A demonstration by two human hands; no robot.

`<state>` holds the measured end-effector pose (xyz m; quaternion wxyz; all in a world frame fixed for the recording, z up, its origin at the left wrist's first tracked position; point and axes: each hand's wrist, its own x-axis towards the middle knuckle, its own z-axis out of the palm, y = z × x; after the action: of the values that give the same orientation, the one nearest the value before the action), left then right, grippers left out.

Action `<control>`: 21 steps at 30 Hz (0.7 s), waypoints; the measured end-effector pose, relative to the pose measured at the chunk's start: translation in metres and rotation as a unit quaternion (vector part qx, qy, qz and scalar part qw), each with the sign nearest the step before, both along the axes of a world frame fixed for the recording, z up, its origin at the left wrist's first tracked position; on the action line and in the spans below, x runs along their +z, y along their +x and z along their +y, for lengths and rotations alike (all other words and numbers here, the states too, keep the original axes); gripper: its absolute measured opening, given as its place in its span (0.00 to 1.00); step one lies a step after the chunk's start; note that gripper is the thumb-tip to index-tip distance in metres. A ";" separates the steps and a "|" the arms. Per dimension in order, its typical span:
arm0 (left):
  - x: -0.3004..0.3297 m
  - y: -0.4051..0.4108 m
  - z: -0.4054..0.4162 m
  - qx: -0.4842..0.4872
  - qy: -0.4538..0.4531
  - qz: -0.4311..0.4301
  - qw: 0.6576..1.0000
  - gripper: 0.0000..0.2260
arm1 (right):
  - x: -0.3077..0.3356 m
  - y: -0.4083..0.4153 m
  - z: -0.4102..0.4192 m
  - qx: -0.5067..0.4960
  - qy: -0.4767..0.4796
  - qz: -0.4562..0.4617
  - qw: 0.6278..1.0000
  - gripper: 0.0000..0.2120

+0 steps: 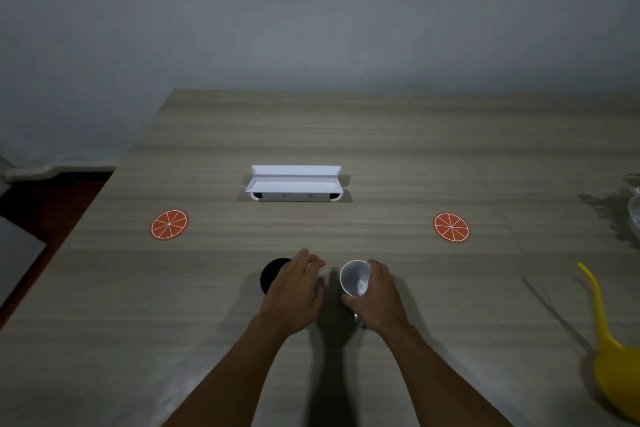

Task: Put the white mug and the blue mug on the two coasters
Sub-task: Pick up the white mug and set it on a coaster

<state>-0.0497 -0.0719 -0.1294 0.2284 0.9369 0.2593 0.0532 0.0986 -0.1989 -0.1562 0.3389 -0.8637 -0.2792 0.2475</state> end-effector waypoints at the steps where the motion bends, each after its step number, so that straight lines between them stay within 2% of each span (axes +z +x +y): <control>1: 0.000 0.003 -0.002 -0.007 -0.001 -0.001 1.000 0.22 | -0.001 0.004 -0.004 -0.010 0.001 0.002 1.000 0.42; 8: -0.013 0.036 -0.031 -0.061 -0.037 0.015 0.997 0.23 | -0.003 0.038 -0.042 -0.064 -0.001 -0.011 0.998 0.42; 10: -0.023 0.043 -0.043 -0.070 -0.041 0.043 0.996 0.26 | -0.004 0.044 -0.050 -0.077 0.002 -0.013 0.997 0.41; 15: -0.054 0.044 -0.063 -0.074 -0.047 0.187 0.978 0.36 | -0.013 0.043 -0.062 -0.085 0.010 -0.024 0.996 0.41; 21: -0.065 0.056 -0.059 -0.064 -0.036 0.205 0.976 0.35 | -0.020 0.040 -0.073 -0.100 0.031 -0.041 0.994 0.41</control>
<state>0.0060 -0.1313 -0.1940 0.2074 0.9336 0.2417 -0.1640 0.1384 -0.2722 -0.1759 0.3765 -0.8860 -0.2124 0.1677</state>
